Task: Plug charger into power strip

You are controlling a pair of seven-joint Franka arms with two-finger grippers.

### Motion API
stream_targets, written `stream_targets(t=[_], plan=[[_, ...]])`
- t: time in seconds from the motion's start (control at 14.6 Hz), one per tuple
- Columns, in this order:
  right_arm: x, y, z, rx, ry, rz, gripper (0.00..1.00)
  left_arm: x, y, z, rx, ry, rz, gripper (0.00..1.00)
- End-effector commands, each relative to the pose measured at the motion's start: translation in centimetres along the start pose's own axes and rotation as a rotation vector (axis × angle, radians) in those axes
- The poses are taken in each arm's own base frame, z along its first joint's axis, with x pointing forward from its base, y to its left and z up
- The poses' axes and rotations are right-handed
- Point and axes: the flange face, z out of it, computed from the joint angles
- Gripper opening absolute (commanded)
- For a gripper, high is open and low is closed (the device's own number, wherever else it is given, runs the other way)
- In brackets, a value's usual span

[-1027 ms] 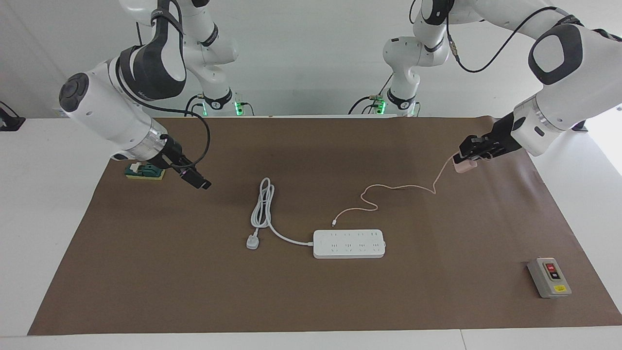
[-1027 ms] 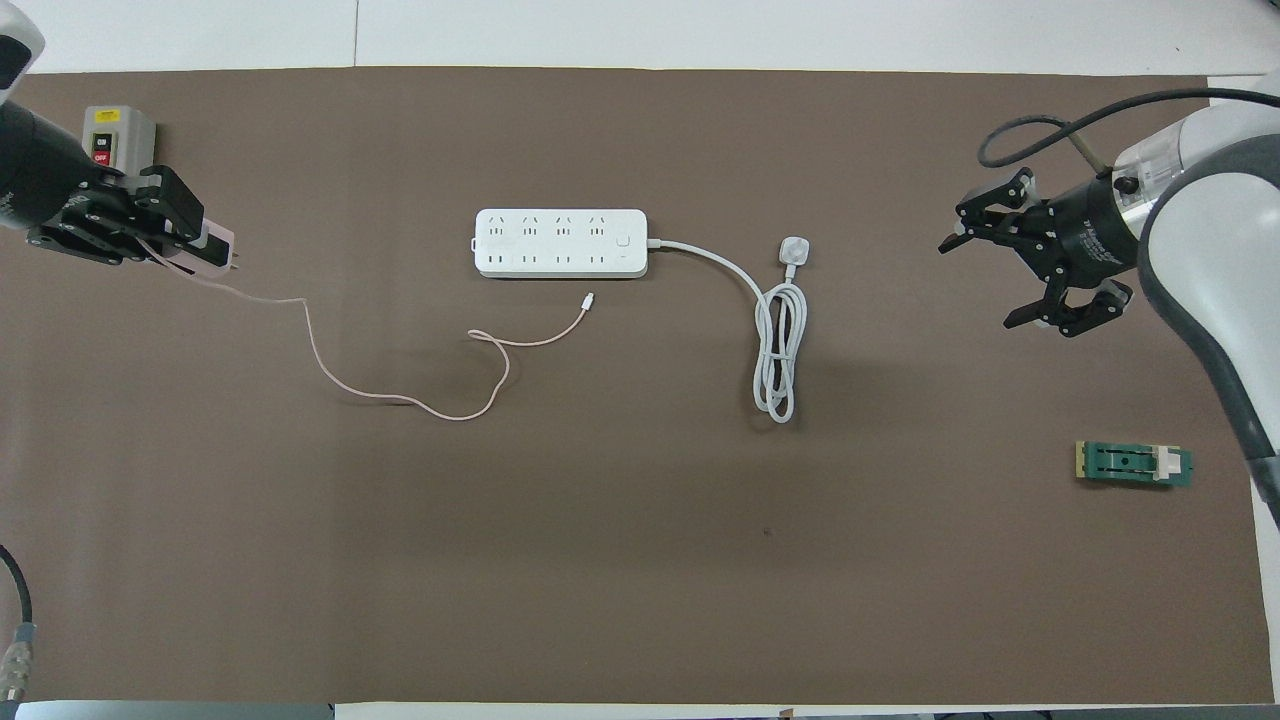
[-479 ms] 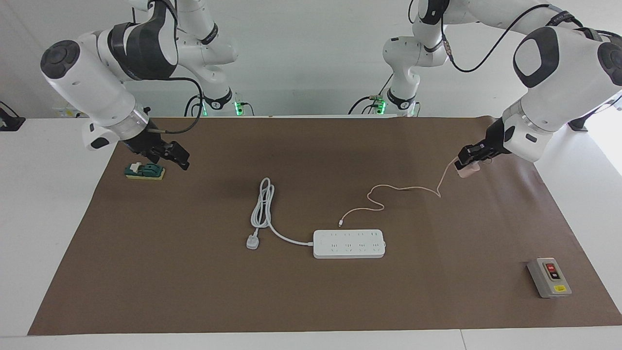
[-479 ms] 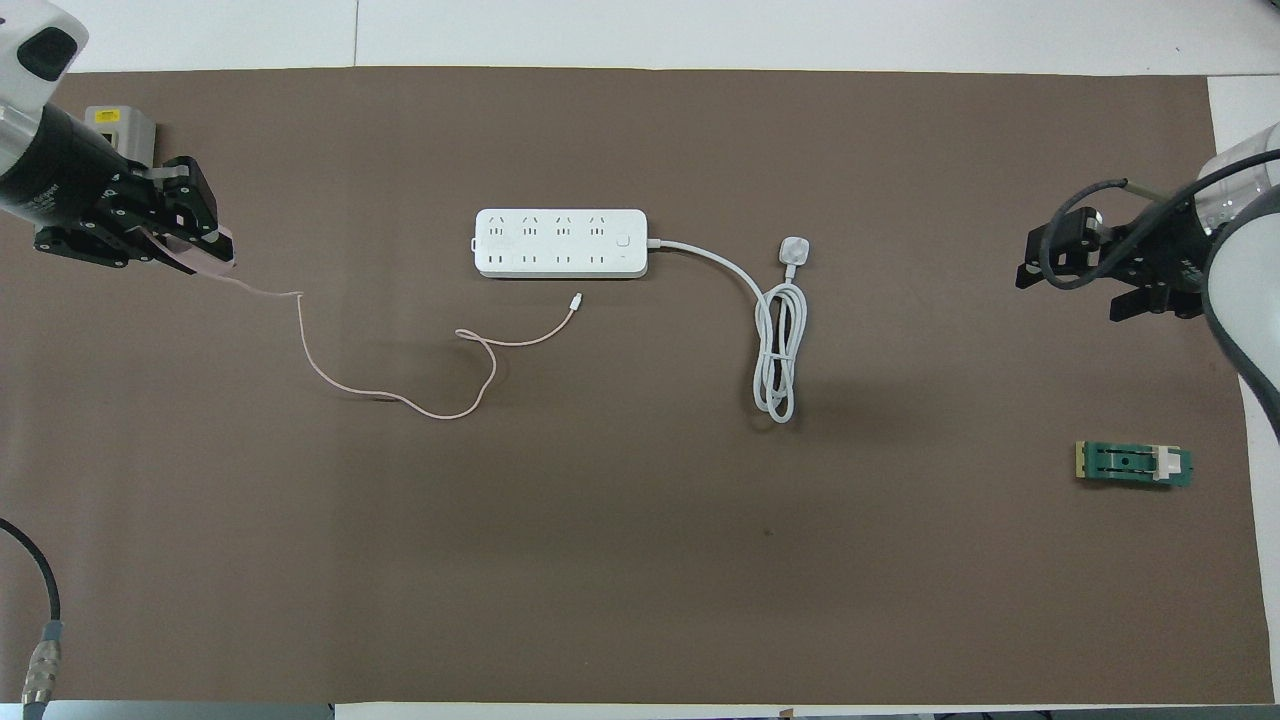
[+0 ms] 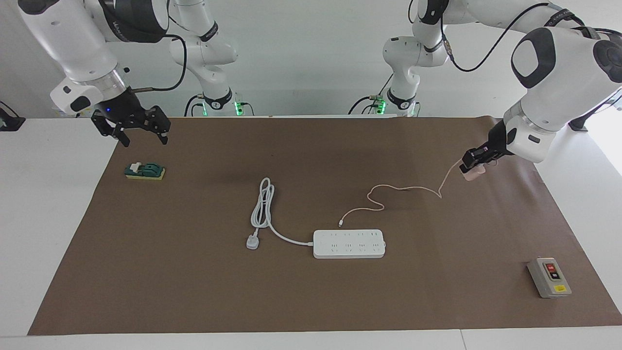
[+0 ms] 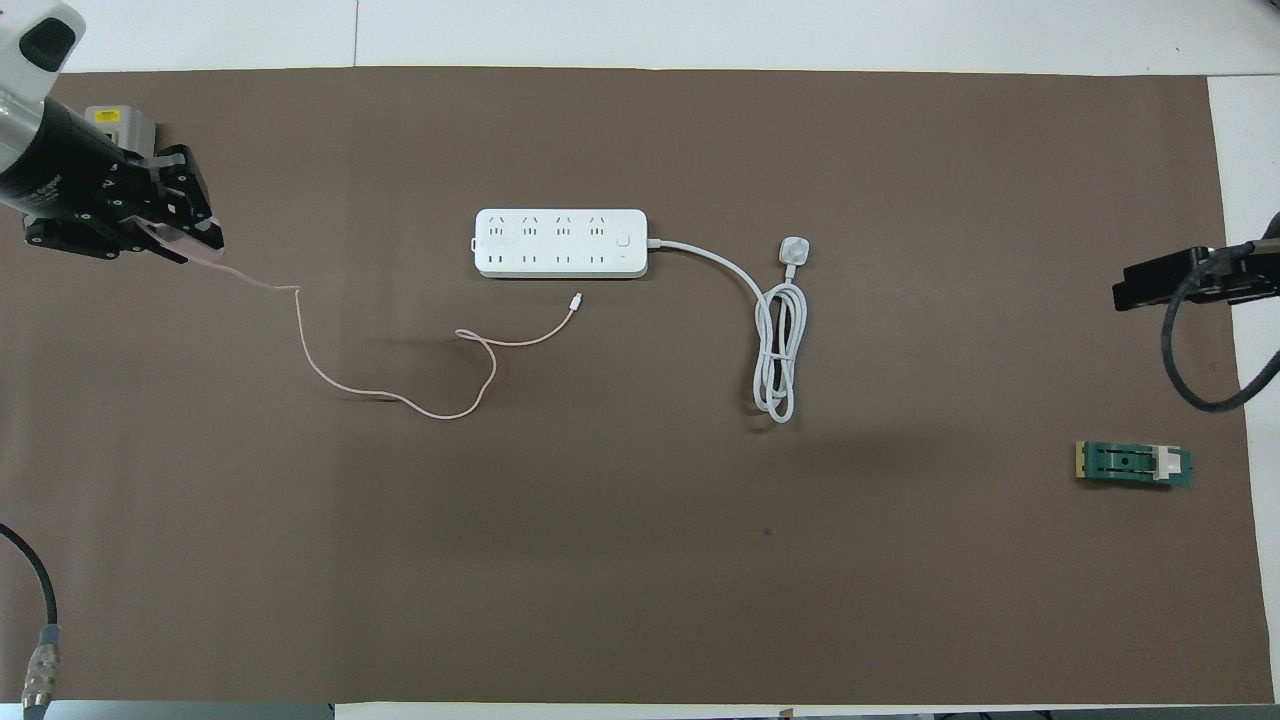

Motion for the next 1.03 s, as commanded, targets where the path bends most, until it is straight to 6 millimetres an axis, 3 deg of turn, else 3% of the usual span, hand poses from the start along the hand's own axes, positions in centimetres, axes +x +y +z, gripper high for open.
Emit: stream_targets(t=[0.0, 0.14, 0.34, 0.48, 0.96], plan=[[-1.8, -0.4, -0.9, -0.032, -0.026, -0.041, 1.00, -0.8, 3.5, 0.5, 0.026, 0.051, -0.067, 0.00], [-2.5, -0.8, -0.8, -0.045, -0.069, -0.050, 1.00, -1.1, 5.8, 1.0, 0.012, 0.084, -0.110, 0.00], [-3.0, -0.7, -0.2, -0.045, -0.086, -0.053, 1.00, -0.9, 9.0, 3.6, -0.009, 0.100, -0.468, 0.00], [-3.0, -0.6, 0.0, -0.053, -0.089, -0.058, 1.00, -1.6, 11.2, 5.2, 0.000, 0.090, -0.606, 0.00], [-2.9, -0.1, 0.8, -0.055, -0.095, -0.042, 1.00, -0.5, 18.5, 15.1, -0.030, 0.119, -1.105, 0.00]])
